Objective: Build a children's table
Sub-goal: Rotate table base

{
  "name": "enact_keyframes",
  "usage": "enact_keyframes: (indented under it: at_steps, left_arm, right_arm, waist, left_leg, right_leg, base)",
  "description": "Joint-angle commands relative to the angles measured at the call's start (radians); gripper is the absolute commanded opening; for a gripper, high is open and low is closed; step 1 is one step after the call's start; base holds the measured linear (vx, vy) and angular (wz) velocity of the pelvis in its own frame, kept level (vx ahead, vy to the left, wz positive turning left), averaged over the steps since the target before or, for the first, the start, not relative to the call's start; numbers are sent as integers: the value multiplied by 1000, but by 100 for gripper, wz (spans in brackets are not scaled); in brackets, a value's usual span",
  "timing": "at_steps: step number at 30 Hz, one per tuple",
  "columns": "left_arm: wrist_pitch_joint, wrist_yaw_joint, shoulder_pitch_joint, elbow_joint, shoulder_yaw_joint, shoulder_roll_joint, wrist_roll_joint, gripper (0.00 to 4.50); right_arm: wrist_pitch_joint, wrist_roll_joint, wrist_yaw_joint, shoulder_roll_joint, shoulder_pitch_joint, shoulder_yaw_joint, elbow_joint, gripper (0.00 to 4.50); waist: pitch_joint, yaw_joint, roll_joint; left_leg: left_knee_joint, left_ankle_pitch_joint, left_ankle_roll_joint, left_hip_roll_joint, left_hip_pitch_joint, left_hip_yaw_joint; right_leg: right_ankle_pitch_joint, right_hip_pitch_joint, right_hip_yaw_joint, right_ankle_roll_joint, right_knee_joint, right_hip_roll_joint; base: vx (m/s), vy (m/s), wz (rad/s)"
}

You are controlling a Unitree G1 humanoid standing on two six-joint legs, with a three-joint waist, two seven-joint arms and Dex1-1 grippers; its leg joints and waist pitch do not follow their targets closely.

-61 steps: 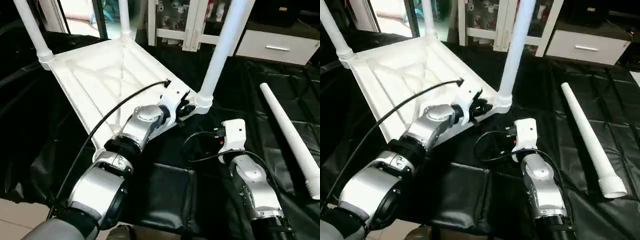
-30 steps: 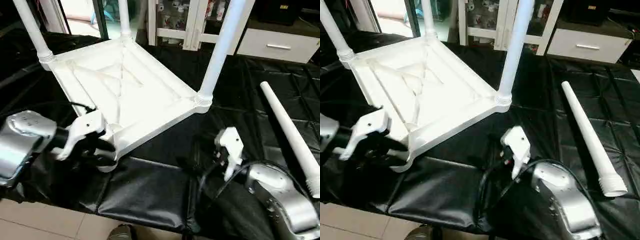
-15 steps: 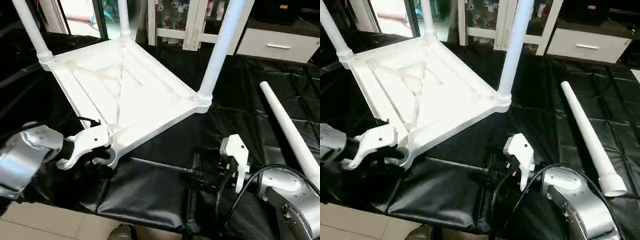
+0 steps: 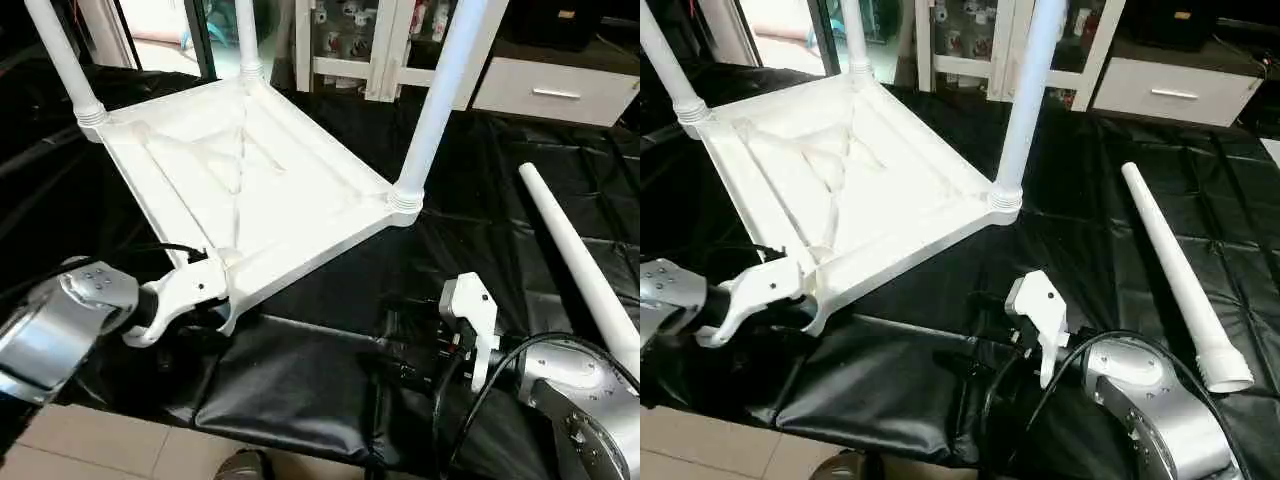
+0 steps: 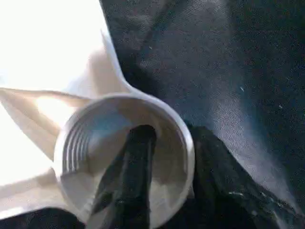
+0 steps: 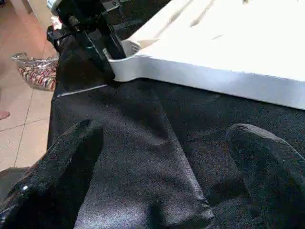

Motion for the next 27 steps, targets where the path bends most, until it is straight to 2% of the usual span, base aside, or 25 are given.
enact_keyframes:
  at_steps: [1, 3, 7, 10, 12, 13, 14, 15, 16, 19, 20, 21, 22, 23, 24, 25, 26, 27]
  left_arm:
    - [12, 25, -12, -4, -7, -9, 13, 99]
    - [19, 34, -13, 3, -3, -20, 11, 65]
    - [29, 46, -15, 6, -4, -29, 12, 57]
    - [61, 77, -21, 9, 4, -46, 15, 36]
    - [92, 110, -29, 22, 16, -68, 18, 31]
    - [92, 110, -29, 22, 16, -68, 18, 31]
    - [130, 149, -41, 39, 28, -94, 23, 25]
    - [147, 168, -48, 48, 31, -106, 29, 24]
    - [165, 188, -54, 56, 33, -117, 36, 23]
    - [197, 237, -69, 67, 37, -151, 53, 23]
    - [208, 255, -77, 71, 39, -167, 58, 23]
    - [208, 255, -77, 71, 39, -167, 58, 23]
    - [213, 252, -80, 58, 43, -184, 44, 23]
    - [204, 242, -80, 39, 37, -193, 34, 23]
    - [199, 235, -81, 29, 33, -196, 28, 23]
    - [217, 231, -81, 15, 34, -207, 15, 22]
    - [258, 269, -89, 18, 41, -229, 23, 21]
    - [271, 287, -93, 23, 44, -237, 30, 20]
  right_arm:
    - [7, 1, -6, -9, 3, 7, -14, 450]
    - [6, 0, -8, -8, 4, 9, -14, 450]
    - [4, -2, -11, -6, 4, 10, -13, 450]
    - [3, -2, -14, -5, 4, 9, -10, 450]
    - [2, -2, -15, -5, 6, 9, -9, 450]
    - [2, -2, -15, -5, 6, 9, -9, 450]
    - [1, -2, -17, -4, 6, 10, -8, 450]
    - [1, -2, -18, -4, 6, 10, -8, 450]
    - [1, -2, -19, -3, 6, 10, -7, 450]
    - [-1, -3, -19, -2, 6, 11, -7, 450]
    - [-1, -4, -19, -2, 3, 12, -5, 450]
    - [-1, -4, -19, -2, 3, 12, -5, 450]
    - [-1, -4, -19, -3, 2, 13, -4, 450]
    - [-1, -4, -19, -3, 0, 13, -3, 450]
    - [-1, -4, -20, -4, -1, 14, -3, 450]
    - [0, -3, -21, -5, -2, 14, -3, 450]
    - [-3, -5, -25, -5, -3, 11, -1, 450]
    - [-5, -6, -27, -5, -4, 10, -1, 450]
  waist:
    - [-69, -2, 12]
    - [-67, -1, 11]
    - [-65, -2, 11]
    - [-59, -5, 10]
    - [-51, -7, 9]
    - [-51, -7, 9]
    - [-45, -8, 10]
    - [-44, -10, 8]
    - [-44, -10, 9]
    - [-38, -26, 15]
    - [-32, -41, 23]
    - [-29, -46, 31]
    - [-22, -51, 47]
    - [-16, -6, 59]
    - [-37, 18, 40]
    - [-37, 18, 40]
    - [-31, 0, -10]
    - [-32, 8, -21]
  left_leg:
    - [-79, -364, -19, 45, 37, -26]
    - [-79, -373, -19, 45, 38, -27]
    - [-81, -401, -23, 44, 35, -31]
    - [-83, -445, -30, 44, 40, -33]
    - [-83, -495, -38, 42, 47, -36]
    - [-83, -495, -38, 42, 47, -36]
    - [-79, -540, -44, 38, 58, -41]
    - [-76, -554, -45, 36, 62, -45]
    - [-76, -557, -46, 35, 63, -47]
    - [-85, -630, -56, 36, 57, -63]
    - [-96, -693, -58, 41, 54, -74]
    - [-106, -745, -62, 46, 54, -80]
    - [-157, -860, -71, 70, 21, -88]
    - [-231, -983, -90, 85, -84, -65]
    - [-205, -842, -46, 61, -42, -25]
    - [-205, -842, -46, 61, -42, -25]
    - [100, -193, -23, -24, 78, -97]
    - [72, -42, -15, -34, -25, -121]
  right_leg:
    - [-312, 39, 35, -188, -61, -41]
    - [-336, 39, 35, -184, -63, -42]
    - [-400, 40, 34, -163, -68, -44]
    - [-480, 35, 33, -139, -78, -45]
    - [-587, 28, 31, -108, -91, -47]
    - [-587, 28, 31, -108, -91, -47]
    - [-696, 22, 25, -75, -107, -49]
    - [-742, 21, 19, -56, -116, -49]
    - [-755, 22, 17, -51, -119, -51]
    - [-772, 33, -8, -32, -127, -43]
    - [-753, 45, -32, -27, -131, -35]
    - [-730, 52, -46, -26, -128, -28]
    - [-607, 96, -69, -43, -71, -7]
    - [-316, 166, -66, -79, 139, 6]
    - [-350, 127, -1, -55, 149, 8]
    - [-350, 127, -1, -55, 149, 8]
    - [-1106, -21, 83, -46, -151, -168]
    - [-1035, 81, 75, -52, -98, -138]
  base:
    - [0, 0, 0]
    - [0, 0, 0]
    - [0, 0, 0]
    - [0, 0, 0]
    - [0, 0, 0]
    - [0, 0, 0]
    - [-62, 0, -1]
    - [0, 0, 0]
    - [-51, 10, -3]
    - [-39, 16, -7]
    - [-64, 30, -13]
    - [-71, 39, -16]
    - [-129, 32, -13]
    - [-129, 32, -13]
    - [-120, -14, 0]
    - [-22, -85, -1]
    - [-22, -85, -1]
    - [74, -77, -23]
